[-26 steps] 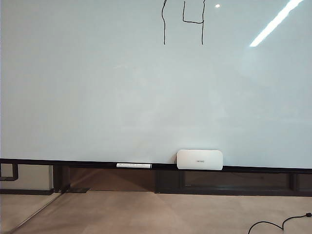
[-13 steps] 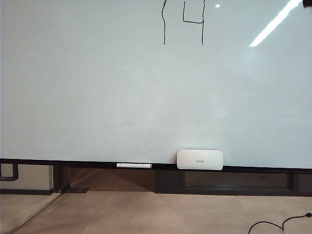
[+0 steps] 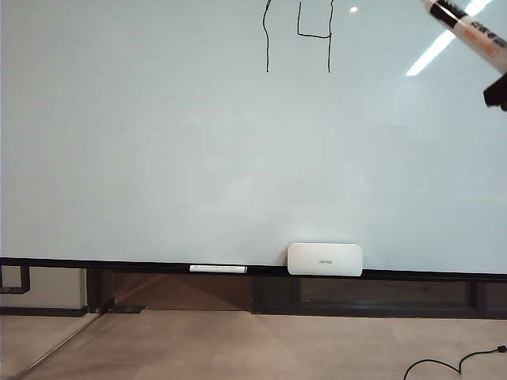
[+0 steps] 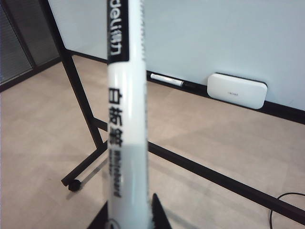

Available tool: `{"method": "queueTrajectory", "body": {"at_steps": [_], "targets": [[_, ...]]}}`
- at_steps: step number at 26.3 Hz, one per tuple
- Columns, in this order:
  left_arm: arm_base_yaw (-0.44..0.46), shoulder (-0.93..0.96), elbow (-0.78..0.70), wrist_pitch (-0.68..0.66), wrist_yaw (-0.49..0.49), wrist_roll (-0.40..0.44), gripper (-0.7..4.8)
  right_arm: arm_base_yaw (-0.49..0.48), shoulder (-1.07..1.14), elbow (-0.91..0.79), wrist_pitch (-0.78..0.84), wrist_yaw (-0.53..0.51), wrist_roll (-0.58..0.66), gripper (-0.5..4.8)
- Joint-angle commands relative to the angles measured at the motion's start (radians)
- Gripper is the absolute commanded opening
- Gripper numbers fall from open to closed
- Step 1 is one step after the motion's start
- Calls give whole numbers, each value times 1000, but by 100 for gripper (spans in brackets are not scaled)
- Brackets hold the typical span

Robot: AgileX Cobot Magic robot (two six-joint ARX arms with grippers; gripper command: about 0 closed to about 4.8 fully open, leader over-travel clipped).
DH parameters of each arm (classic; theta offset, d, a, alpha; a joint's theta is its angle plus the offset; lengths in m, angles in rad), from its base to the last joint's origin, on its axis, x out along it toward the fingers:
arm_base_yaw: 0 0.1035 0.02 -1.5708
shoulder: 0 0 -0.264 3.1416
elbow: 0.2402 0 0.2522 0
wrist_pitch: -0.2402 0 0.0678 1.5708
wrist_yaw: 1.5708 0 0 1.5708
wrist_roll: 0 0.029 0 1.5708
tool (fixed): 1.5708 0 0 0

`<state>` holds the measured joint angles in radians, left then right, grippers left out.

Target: Reach to the right to find the marker pen, pick it up, and write the number 14 on the whiteboard.

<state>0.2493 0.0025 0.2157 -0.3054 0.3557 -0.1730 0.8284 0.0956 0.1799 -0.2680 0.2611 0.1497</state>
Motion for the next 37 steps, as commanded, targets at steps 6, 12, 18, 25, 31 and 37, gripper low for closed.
{"method": "queueTrajectory", "body": {"at_steps": [6, 12, 18, 25, 31, 37], "targets": [[-14, 0, -100, 99, 3, -29, -6, 0, 1, -40, 17, 104, 4, -1], [-25, 0, -183, 129, 7, -30, -6, 0, 1, -70, 10, 148, -1, -1], [-24, 0, -201, 162, 4, -21, -6, -1, 0, -111, 12, 265, -1, -1], [-24, 0, -205, 154, 6, -47, -5, 0, 0, -131, 11, 314, 0, -1], [-24, 0, -205, 154, 5, -44, -5, 1, 0, -130, 11, 314, 0, -1], [-24, 0, -205, 154, 5, -45, -5, 1, 0, -130, 11, 314, 0, -1]]}}
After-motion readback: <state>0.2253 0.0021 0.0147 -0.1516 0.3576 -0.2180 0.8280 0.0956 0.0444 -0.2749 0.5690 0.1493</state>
